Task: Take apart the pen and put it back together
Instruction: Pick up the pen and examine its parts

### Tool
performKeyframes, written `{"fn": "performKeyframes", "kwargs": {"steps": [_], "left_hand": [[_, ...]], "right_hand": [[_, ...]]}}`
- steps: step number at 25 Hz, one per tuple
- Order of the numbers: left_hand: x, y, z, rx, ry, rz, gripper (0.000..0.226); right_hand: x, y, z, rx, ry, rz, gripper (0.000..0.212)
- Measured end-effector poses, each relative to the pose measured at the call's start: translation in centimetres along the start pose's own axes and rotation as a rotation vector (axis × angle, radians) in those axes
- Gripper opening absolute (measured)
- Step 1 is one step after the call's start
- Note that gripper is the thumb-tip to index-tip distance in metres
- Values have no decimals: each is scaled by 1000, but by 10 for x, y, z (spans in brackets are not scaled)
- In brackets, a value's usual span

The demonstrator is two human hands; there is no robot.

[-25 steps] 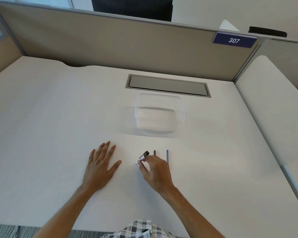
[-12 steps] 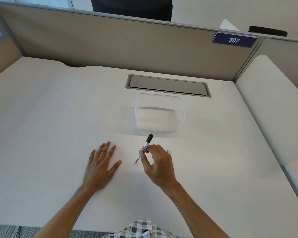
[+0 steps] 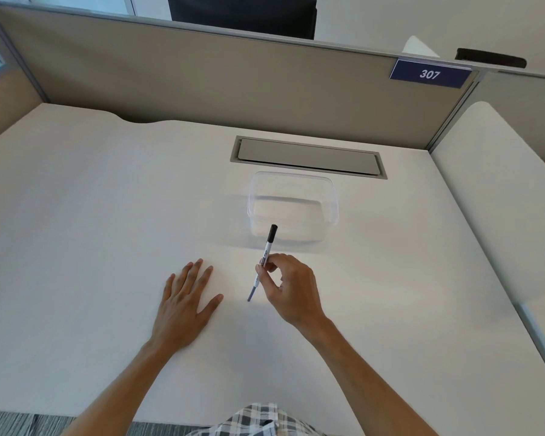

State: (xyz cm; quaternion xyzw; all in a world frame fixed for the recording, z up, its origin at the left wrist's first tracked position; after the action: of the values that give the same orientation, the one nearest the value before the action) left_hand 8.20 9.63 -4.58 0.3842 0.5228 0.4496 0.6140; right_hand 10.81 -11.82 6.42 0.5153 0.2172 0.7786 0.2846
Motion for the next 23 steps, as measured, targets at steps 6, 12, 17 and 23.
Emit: {"fn": "performKeyframes", "kwargs": {"steps": [6,12,17,23], "left_hand": [[-1,2,-1,-2,5,-13,73],[1,2,-2,15,8,-3,72],[0,3,-1,31,9,-21,73],[-4,9,6,60,40,-70,87]], "right_hand": [[-7,2,22,67,-104,21,15],[-2,11,31,47,-99,39,14],[-10,13,31,71,-186,54,15],[-20,17,19,34,-233,78,17]]}}
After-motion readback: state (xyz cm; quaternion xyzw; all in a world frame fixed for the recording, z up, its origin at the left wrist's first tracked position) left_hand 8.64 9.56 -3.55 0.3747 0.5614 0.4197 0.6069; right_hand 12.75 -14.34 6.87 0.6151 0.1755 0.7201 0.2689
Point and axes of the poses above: each hand's wrist, its own z-axis towards the middle knuckle, its own y-axis out of the back of the hand, x = y × z, the point moved 7 cm from there along z, towards the middle knuckle, and after that the axes turned 7 degrees about -x, right-handed, at the moved point
